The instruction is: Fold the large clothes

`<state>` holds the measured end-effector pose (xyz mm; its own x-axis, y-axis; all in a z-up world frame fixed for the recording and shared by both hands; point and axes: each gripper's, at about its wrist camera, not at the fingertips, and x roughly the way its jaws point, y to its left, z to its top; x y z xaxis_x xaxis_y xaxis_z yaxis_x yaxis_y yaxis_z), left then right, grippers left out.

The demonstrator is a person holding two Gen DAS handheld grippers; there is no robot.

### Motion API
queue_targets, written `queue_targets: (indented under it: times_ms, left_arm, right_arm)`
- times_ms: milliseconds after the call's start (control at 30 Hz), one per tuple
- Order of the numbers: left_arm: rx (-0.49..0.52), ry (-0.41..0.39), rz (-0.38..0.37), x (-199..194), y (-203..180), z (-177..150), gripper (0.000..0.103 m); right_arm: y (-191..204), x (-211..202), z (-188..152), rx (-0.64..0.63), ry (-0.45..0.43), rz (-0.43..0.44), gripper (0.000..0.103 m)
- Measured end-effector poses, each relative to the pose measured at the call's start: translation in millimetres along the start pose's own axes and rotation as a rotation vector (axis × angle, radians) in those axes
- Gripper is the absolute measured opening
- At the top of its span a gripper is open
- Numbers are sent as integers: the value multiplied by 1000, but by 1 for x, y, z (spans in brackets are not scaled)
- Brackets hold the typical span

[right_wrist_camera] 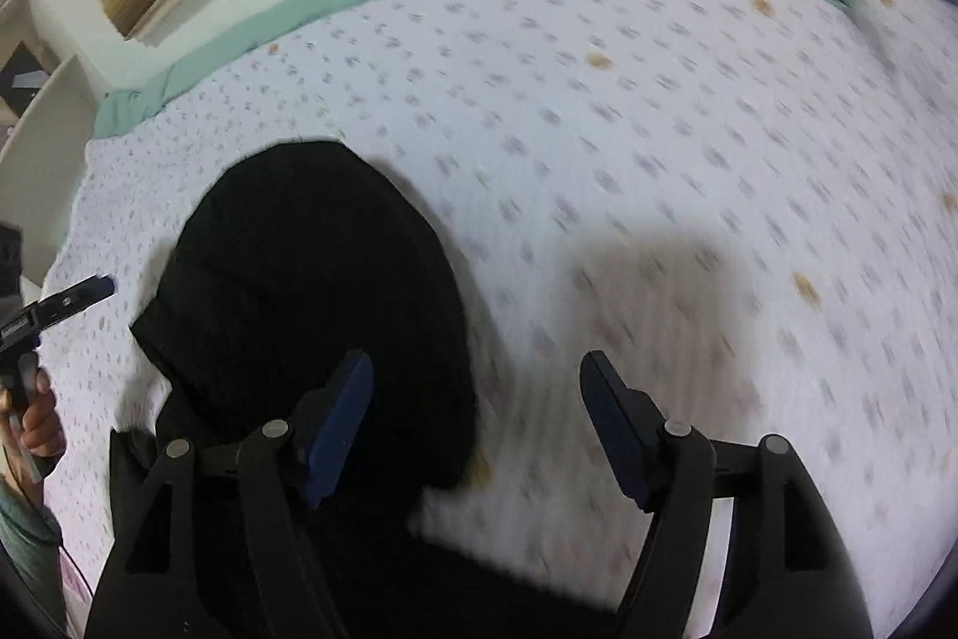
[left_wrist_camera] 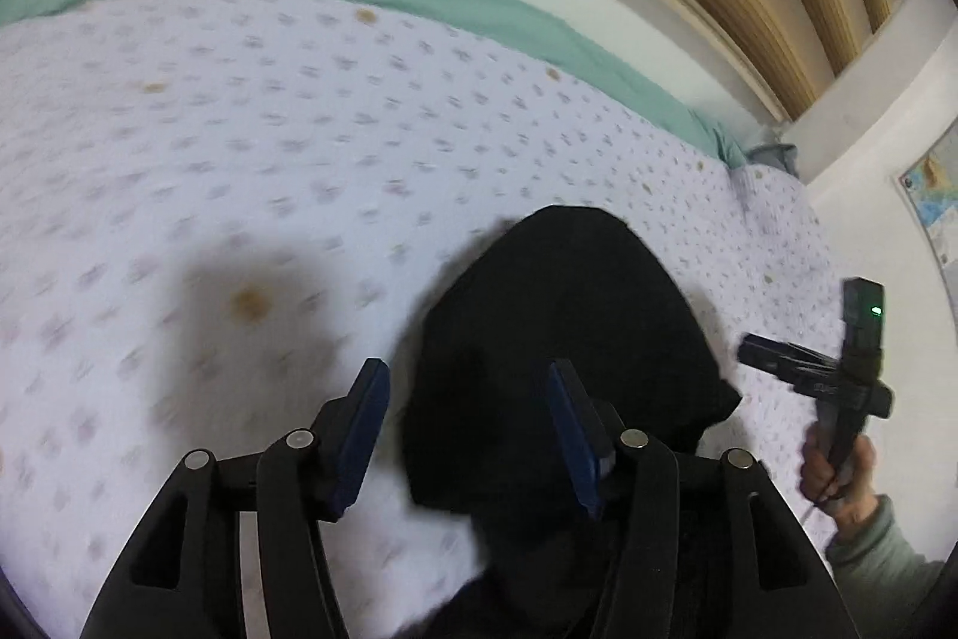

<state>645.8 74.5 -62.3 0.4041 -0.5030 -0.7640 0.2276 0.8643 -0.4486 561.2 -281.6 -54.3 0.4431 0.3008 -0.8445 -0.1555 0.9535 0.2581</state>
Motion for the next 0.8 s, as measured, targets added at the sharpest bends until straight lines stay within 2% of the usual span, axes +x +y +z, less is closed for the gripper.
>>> queue_targets:
  times_ms: [100,200,300,333,367,400,500,567,667,800]
  left_arm:
    - [-39,76,-98,37,6,23,56]
    - [-78,141,-105,70,15,29,56]
    - [-147,168,-191,90,24,23,55]
    - [-145,162,-188,93,23,21,51]
    - [-123,152,-160,94,19,17,33]
    - [-79,145,-131,91,11,13,19]
    - [17,96,-87,69,-10,3,14]
    - [93,59,-90,39,-30,-12,13]
    - [170,0,-100,-10,-58,-35,12]
    - [237,-67,-101,-80,-88,-82,12]
  right_arm:
    - [1,39,22,-28,52,41,75]
    - [6,67,30,-38,97,78,75]
    - [9,104,33,-1,203,217,73]
    - [11,111,33,5,217,239,71]
    - [16,114,32,-12,212,233,65]
    - [23,109,30,-53,187,220,51]
    - [40,79,22,-125,109,191,31]
    - [47,52,15,-155,50,191,26]
    - [61,0,-4,-208,-38,171,25]
    - [92,-64,-46,-284,-115,127,25]
